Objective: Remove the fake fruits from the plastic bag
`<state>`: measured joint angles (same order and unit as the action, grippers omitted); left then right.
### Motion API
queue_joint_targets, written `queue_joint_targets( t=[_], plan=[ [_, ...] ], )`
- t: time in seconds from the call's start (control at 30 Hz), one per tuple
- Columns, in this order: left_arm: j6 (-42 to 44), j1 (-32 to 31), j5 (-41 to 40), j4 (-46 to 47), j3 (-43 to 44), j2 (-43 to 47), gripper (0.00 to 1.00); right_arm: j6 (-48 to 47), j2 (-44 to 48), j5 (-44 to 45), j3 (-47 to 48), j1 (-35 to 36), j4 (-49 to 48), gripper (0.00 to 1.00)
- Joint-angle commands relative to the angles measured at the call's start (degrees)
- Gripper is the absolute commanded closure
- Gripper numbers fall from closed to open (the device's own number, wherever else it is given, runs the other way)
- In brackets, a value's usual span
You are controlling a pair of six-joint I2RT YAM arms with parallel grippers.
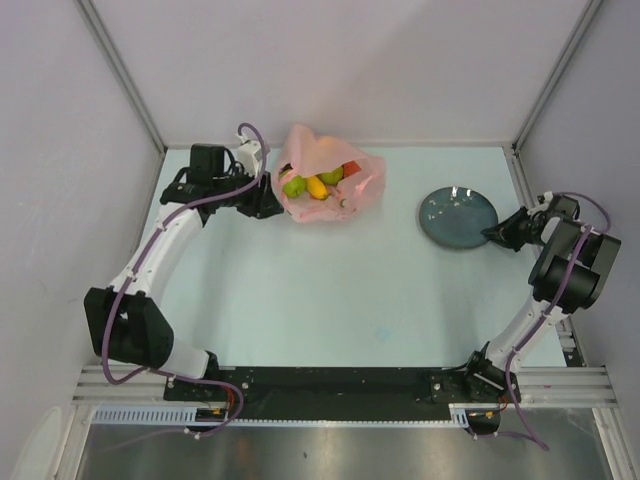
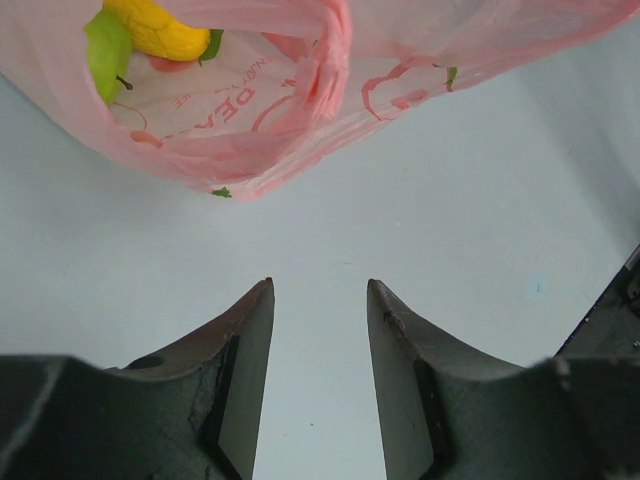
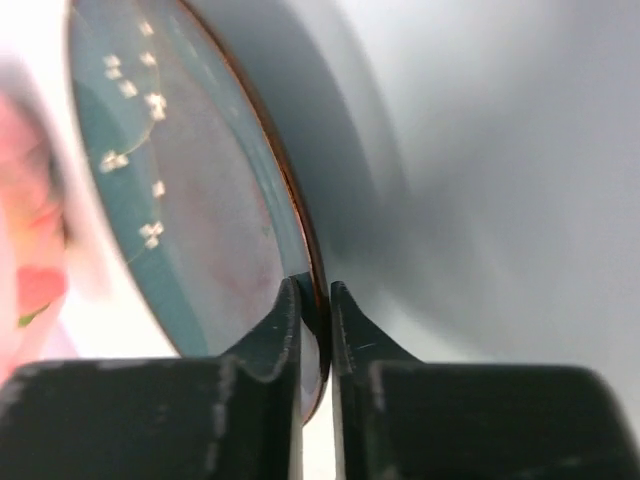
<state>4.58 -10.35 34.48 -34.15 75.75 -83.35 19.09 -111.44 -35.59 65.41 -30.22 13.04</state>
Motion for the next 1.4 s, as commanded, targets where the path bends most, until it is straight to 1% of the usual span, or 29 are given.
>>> queue_joint_targets(
  t=[0.0, 0.03, 0.23, 0.4, 0.43, 0.5, 0.53, 0.6, 0.63, 0.7, 0.73, 0.77, 0.87, 1.07, 1.3, 1.37],
  plan=[
    [0.6, 0.4, -0.4, 1.4, 0.0, 2.6, 0.53, -7.6, -0.2, 2.4, 0.2, 4.8, 6.1, 0.99],
    [0.3, 0.5, -0.2, 1.8, 0.1, 2.7, 0.53, -8.8, 0.3, 2.2, -0.1, 5.4, 7.0, 1.0],
    [-1.6, 0.9, 0.2, 4.7, 0.4, 3.2, 0.52, -15.7, 5.4, 3.6, -5.3, 12.0, 11.7, 1.0],
    [-2.4, 1.2, 0.7, 6.5, -0.6, 4.4, 0.52, -17.3, 10.8, 4.7, -12.0, 18.3, 12.0, 1.0],
    [-2.6, 1.1, 0.8, 6.6, -0.8, 4.7, 0.52, -17.4, 11.8, 4.8, -13.1, 20.8, 12.0, 1.0],
    [-2.9, 1.4, 0.9, 7.2, -1.2, 5.4, 0.52, -18.1, 14.7, 5.2, -15.5, 23.6, 12.2, 1.0],
    [-3.2, 1.5, 0.9, 7.3, -1.5, 5.6, 0.52, -18.4, 15.8, 5.4, -16.2, 27.5, 12.3, 1.0],
    [-3.4, 1.6, 1.2, 7.9, -2.1, 6.5, 0.52, -18.6, 19.0, 5.6, -18.3, 31.8, 11.7, 1.0],
    [-3.7, 1.7, 1.4, 8.0, -2.4, 7.0, 0.52, -18.4, 19.9, 5.7, -18.7, 35.5, 11.1, 1.0],
    [-4.0, 1.8, 1.0, 8.6, -3.3, 8.1, 0.52, -18.6, 21.6, 6.1, -19.6, 39.6, 10.3, 1.0],
    [-4.1, 1.7, 1.0, 8.7, -3.5, 8.4, 0.52, -18.8, 22.9, 6.3, -19.9, 43.4, 10.2, 1.0],
    [-4.2, 1.8, 0.9, 9.2, -4.2, 8.6, 0.52, -18.9, 23.5, 6.4, -19.9, 45.1, 9.9, 1.0],
    [-4.2, 1.9, 0.7, 9.5, -4.9, 9.9, 0.52, -20.2, 24.0, 6.7, -19.9, 50.4, 9.6, 1.0],
    [-5.8, 2.3, 0.2, 10.2, -6.5, 12.4, 0.51, -21.6, 21.9, 6.5, -18.8, 56.4, 10.1, 1.0],
    [-7.1, 2.9, 0.5, 11.3, -9.3, 15.2, 0.51, -24.0, 20.4, 7.6, -16.6, 66.1, 11.4, 1.0],
    [-7.4, 3.1, 0.7, 11.6, -10.1, 15.8, 0.51, -25.0, 19.9, 8.2, -15.9, 67.9, 11.8, 1.0]
  ],
)
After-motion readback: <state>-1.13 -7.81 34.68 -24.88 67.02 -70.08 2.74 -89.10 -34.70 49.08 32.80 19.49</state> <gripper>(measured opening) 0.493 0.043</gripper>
